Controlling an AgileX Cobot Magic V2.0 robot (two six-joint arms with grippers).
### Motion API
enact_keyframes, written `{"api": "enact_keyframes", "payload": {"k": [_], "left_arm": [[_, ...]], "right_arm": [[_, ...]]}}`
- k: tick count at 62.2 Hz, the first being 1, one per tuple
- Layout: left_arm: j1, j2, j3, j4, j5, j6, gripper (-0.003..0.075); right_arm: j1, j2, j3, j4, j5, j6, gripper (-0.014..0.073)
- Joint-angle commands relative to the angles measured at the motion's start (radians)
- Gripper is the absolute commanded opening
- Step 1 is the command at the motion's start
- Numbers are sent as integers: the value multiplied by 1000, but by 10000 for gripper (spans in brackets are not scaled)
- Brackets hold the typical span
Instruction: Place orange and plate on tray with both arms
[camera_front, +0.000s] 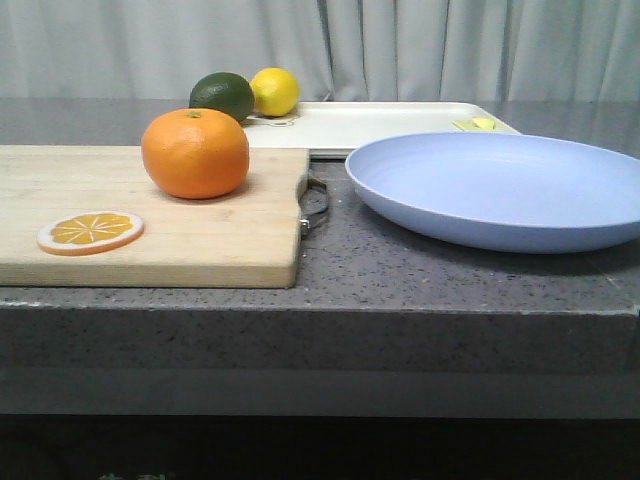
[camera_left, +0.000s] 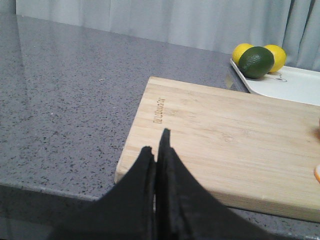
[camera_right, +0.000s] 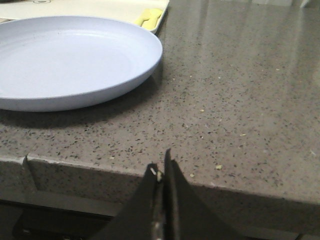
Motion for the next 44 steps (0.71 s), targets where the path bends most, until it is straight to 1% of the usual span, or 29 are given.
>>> {"api": "enact_keyframes", "payload": {"k": [1,44], "left_arm": [[2,-20,4,-7,-90,-5,-18],[2,-20,4,-7,-90,-5,-18]], "right_arm": [[-1,-24,-4,6,-77,-6,-59],[-1,-24,-4,6,-86,-6,-59]]}}
